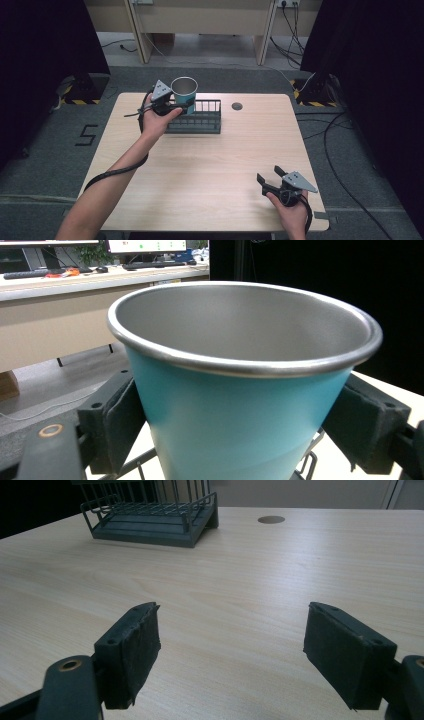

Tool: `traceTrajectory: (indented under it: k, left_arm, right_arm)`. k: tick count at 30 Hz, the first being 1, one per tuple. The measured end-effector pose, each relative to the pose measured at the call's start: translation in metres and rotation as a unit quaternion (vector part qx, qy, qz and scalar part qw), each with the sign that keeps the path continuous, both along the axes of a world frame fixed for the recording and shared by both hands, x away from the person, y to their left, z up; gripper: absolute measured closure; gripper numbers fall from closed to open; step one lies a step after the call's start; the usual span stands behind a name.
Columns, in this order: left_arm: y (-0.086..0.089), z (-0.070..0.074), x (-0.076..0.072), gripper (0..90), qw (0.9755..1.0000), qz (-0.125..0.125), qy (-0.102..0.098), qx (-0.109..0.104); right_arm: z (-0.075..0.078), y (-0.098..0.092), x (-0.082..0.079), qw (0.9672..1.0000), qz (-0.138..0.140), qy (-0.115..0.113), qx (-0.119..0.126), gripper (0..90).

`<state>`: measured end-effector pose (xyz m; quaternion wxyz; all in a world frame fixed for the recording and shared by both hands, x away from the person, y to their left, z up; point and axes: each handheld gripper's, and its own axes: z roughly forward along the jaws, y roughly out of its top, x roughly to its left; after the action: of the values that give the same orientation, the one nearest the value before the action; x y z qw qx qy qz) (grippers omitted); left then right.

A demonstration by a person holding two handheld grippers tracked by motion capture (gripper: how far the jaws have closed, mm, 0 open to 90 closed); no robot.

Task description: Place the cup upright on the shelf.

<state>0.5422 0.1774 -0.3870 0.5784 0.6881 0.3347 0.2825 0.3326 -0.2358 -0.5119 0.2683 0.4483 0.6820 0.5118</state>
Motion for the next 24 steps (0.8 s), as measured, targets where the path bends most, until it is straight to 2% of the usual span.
traceTrajectory:
  k: [24]
  left_arm:
    - [-0.008, -0.020, 0.028, 15.9, 0.9989, 0.029, 0.033, 0.015]
  right_arm:
    - [0.000, -0.001, 0.001, 1.0000, 0.002, 0.000, 0.002, 23.2]
